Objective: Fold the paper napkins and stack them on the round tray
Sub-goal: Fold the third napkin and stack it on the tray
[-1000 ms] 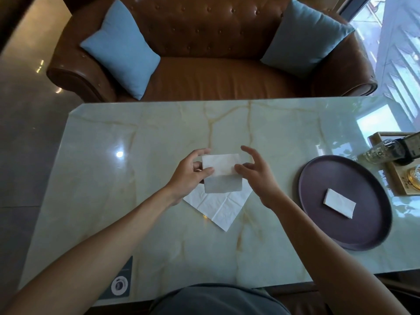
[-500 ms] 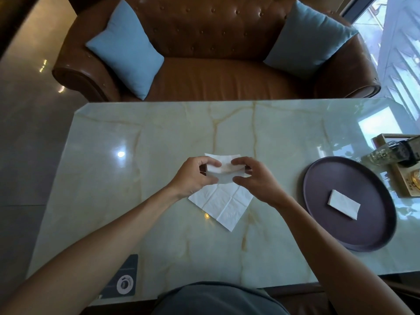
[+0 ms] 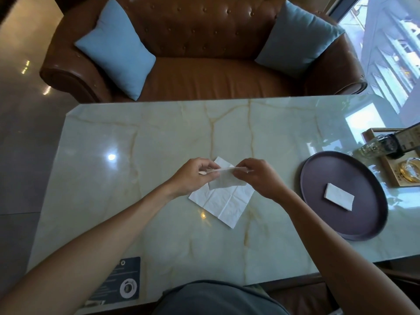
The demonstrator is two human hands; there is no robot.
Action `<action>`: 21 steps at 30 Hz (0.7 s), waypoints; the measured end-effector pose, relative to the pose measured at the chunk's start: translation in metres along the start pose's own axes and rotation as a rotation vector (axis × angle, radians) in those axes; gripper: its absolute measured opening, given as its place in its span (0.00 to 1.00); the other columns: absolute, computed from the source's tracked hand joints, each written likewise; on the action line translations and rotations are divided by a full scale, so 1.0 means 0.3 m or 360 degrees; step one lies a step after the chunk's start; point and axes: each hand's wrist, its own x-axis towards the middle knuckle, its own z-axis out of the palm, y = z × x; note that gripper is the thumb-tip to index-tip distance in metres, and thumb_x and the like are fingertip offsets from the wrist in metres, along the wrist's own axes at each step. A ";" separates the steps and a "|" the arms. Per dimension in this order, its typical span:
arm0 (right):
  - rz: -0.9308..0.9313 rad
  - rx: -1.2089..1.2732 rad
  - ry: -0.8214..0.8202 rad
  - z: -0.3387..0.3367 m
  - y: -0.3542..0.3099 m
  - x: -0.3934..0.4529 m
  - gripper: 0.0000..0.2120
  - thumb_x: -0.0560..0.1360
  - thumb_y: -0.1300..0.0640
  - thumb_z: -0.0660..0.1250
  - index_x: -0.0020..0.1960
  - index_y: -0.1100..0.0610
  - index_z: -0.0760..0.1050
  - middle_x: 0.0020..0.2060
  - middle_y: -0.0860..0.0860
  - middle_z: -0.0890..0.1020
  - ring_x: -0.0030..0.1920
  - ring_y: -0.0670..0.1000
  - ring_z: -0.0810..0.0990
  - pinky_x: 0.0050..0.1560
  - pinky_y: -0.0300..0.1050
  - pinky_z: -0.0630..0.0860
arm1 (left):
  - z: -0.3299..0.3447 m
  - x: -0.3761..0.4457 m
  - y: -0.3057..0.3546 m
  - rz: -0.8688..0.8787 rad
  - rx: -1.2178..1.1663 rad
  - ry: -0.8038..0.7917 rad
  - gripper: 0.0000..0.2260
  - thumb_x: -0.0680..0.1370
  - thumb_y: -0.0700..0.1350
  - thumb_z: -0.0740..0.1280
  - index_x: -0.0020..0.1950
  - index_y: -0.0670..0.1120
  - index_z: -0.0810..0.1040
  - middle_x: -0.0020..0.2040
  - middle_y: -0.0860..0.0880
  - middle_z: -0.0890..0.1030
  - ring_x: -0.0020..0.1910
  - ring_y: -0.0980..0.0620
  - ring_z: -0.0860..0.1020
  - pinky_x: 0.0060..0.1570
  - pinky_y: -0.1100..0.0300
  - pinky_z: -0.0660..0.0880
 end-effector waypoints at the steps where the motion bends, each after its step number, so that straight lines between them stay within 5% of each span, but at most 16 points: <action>1: 0.0021 -0.0029 -0.0041 -0.006 0.000 -0.004 0.06 0.78 0.54 0.72 0.42 0.53 0.82 0.35 0.46 0.80 0.34 0.43 0.74 0.38 0.43 0.70 | 0.007 0.004 0.007 0.0015 -0.0039 -0.0058 0.06 0.79 0.49 0.72 0.54 0.51 0.85 0.52 0.51 0.85 0.51 0.58 0.83 0.55 0.61 0.77; 5: 0.0040 -0.0141 -0.0134 -0.037 0.009 -0.021 0.04 0.77 0.52 0.72 0.47 0.52 0.82 0.40 0.49 0.83 0.38 0.47 0.77 0.39 0.42 0.72 | 0.061 0.038 0.035 0.0072 0.0119 -0.0151 0.06 0.80 0.48 0.70 0.54 0.50 0.86 0.49 0.55 0.87 0.51 0.52 0.84 0.54 0.57 0.79; 9: 0.0027 -0.0237 -0.0164 -0.092 0.039 -0.033 0.07 0.77 0.48 0.72 0.49 0.50 0.83 0.43 0.53 0.84 0.42 0.52 0.80 0.44 0.49 0.76 | 0.117 0.075 0.073 0.0114 0.0179 -0.0205 0.06 0.80 0.48 0.69 0.50 0.57 0.85 0.48 0.59 0.87 0.50 0.61 0.84 0.52 0.66 0.78; 12: -0.0019 -0.0287 -0.0160 -0.157 0.082 -0.040 0.07 0.77 0.48 0.72 0.48 0.51 0.84 0.40 0.48 0.84 0.42 0.49 0.80 0.44 0.46 0.75 | 0.174 0.117 0.100 0.0114 0.0287 -0.0190 0.07 0.81 0.50 0.68 0.53 0.53 0.86 0.47 0.59 0.86 0.47 0.64 0.82 0.47 0.72 0.74; 16: -0.0096 -0.0231 -0.0129 -0.258 0.164 -0.055 0.03 0.78 0.53 0.71 0.46 0.51 0.83 0.38 0.43 0.82 0.38 0.41 0.78 0.41 0.38 0.72 | 0.290 0.183 0.150 0.0087 0.0292 -0.0209 0.10 0.80 0.54 0.69 0.54 0.51 0.86 0.49 0.57 0.87 0.50 0.61 0.84 0.52 0.64 0.78; 21: -0.0107 -0.0229 -0.0065 -0.413 0.325 -0.100 0.06 0.79 0.56 0.70 0.48 0.57 0.85 0.39 0.47 0.83 0.40 0.46 0.79 0.41 0.37 0.71 | 0.482 0.281 0.219 0.0101 0.0337 -0.0182 0.06 0.80 0.53 0.69 0.47 0.57 0.86 0.43 0.63 0.86 0.43 0.67 0.82 0.45 0.71 0.75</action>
